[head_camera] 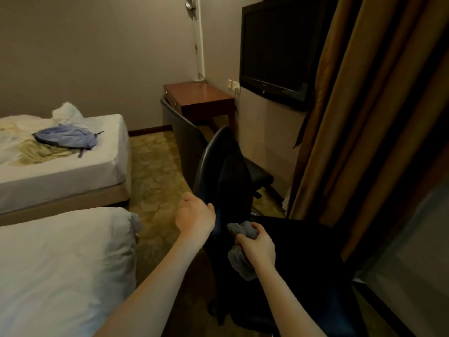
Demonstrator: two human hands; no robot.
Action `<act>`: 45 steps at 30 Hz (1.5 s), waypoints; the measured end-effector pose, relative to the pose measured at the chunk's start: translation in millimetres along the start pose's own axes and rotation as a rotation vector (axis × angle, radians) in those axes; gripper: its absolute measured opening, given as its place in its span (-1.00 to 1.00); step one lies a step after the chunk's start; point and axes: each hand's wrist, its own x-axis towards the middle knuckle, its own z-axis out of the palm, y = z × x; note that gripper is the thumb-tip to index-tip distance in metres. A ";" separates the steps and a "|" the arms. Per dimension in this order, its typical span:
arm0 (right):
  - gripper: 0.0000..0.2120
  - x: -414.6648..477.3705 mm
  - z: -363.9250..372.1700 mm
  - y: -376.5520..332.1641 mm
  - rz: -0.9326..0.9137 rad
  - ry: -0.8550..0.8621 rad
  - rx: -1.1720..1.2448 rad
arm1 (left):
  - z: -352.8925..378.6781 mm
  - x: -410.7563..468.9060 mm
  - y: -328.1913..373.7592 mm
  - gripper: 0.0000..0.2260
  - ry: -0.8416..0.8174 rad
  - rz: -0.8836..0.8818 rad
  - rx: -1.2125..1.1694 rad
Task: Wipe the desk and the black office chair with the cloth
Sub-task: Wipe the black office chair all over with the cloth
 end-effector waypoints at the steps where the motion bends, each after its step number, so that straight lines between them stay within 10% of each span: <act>1: -0.38 -5.4 -2.6 4.1 0.004 0.016 -0.010 | -1.1 -6.9 0.0 -0.48 -0.019 -0.004 0.008; 22: -0.45 -116.1 -76.6 87.7 0.071 0.338 0.043 | -5.9 -119.1 3.3 -0.59 -0.397 0.233 -0.246; 32: -0.47 -156.6 -75.2 113.9 0.270 0.446 0.235 | 0.1 -111.4 13.6 -0.48 -0.563 0.013 -0.642; 45: -0.57 -199.1 -38.3 88.2 0.338 0.272 0.484 | -9.4 -135.1 -2.7 -0.63 -0.708 0.082 -0.651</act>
